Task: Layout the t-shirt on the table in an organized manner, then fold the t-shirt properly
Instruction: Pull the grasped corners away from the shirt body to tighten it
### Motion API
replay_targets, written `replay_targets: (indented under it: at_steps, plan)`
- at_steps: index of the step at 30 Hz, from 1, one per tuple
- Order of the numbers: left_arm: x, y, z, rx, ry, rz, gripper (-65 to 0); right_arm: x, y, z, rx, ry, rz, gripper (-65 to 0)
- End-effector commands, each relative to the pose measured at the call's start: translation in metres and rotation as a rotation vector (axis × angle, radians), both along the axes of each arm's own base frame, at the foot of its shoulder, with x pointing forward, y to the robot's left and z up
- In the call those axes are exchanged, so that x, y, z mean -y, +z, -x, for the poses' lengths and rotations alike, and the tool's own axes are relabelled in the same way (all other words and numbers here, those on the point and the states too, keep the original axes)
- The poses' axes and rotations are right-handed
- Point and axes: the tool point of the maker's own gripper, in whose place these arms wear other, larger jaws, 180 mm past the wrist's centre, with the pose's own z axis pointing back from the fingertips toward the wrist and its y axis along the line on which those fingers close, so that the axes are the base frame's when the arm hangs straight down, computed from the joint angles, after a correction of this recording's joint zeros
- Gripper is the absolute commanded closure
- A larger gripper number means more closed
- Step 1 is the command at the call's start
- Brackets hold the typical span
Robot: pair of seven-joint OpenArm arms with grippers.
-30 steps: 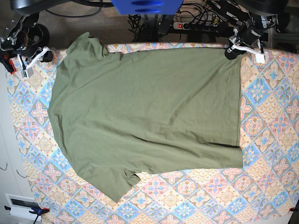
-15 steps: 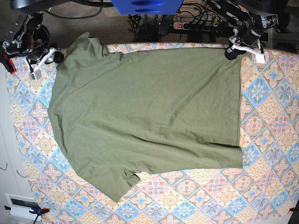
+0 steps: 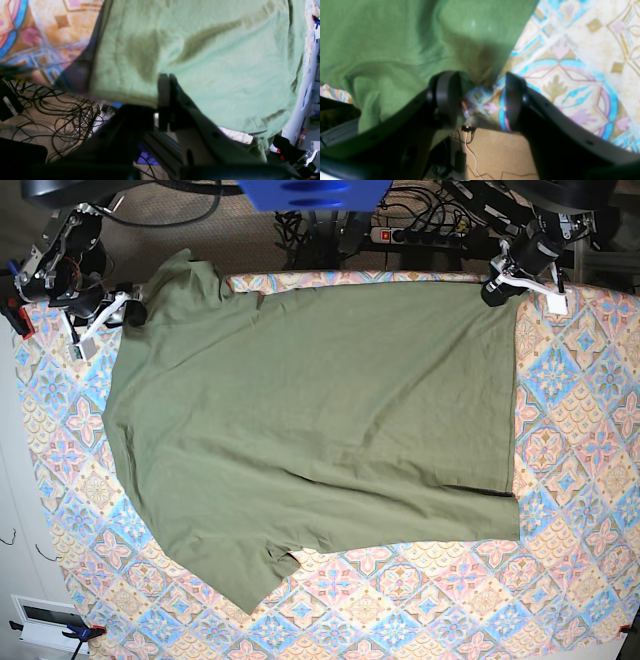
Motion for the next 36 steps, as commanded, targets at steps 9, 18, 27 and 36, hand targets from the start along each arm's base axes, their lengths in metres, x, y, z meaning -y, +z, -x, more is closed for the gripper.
replay_targets:
  at_steps: [9,18,27,36]
  plan:
    - [-0.002,0.007,-0.004,0.028,-0.009,-0.007,0.0,-0.004,0.006,-0.007,0.021,0.038,0.001,-3.9]
    - [-0.004,0.008,-0.004,0.028,-0.011,-0.014,0.0,-0.02,0.018,-0.019,0.1,0.036,-0.096,-3.9]
    - [-0.01,0.011,-0.005,0.024,-0.041,-0.042,0.0,0.0,0.06,-0.011,0.205,0.021,-0.058,-4.0]
    - [-0.015,0.021,-0.004,0.025,-0.096,-0.086,0.0,0.018,0.064,0.011,0.181,-0.02,-0.01,-4.0]
